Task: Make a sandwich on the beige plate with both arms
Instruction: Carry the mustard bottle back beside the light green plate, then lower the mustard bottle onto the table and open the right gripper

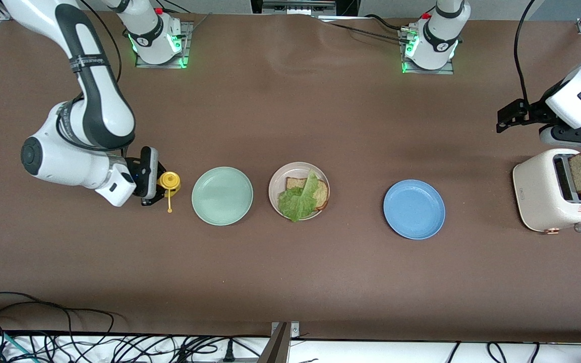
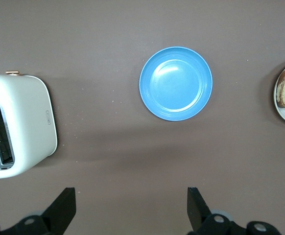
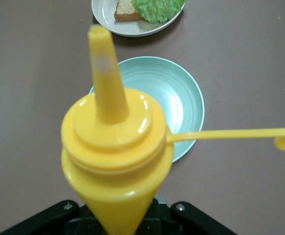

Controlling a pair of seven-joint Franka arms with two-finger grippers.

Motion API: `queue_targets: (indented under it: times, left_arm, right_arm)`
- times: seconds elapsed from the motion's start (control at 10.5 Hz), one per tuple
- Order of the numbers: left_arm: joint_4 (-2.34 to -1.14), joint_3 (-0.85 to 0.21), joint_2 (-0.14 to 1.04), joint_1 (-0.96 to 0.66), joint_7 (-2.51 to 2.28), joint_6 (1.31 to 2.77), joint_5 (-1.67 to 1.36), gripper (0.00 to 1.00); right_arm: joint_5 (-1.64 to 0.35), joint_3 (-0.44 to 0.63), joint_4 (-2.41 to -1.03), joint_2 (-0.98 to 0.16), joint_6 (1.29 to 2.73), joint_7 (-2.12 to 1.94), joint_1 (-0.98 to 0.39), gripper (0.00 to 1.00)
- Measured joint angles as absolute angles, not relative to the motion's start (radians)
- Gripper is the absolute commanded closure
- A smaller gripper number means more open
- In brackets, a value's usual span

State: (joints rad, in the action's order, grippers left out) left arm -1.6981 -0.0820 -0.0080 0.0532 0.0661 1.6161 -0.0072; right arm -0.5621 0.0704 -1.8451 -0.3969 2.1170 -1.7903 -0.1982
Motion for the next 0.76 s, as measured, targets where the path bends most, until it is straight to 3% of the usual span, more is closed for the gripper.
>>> queue_targets:
  times: [0.76]
  left_arm:
    - [-1.698, -0.082, -0.008, 0.053, 0.066, 1.616, -0.007, 0.0]
  right_arm:
    - [-0.868, 0.108, -1.903, -0.523, 2.141, -2.325, -0.112, 1.0]
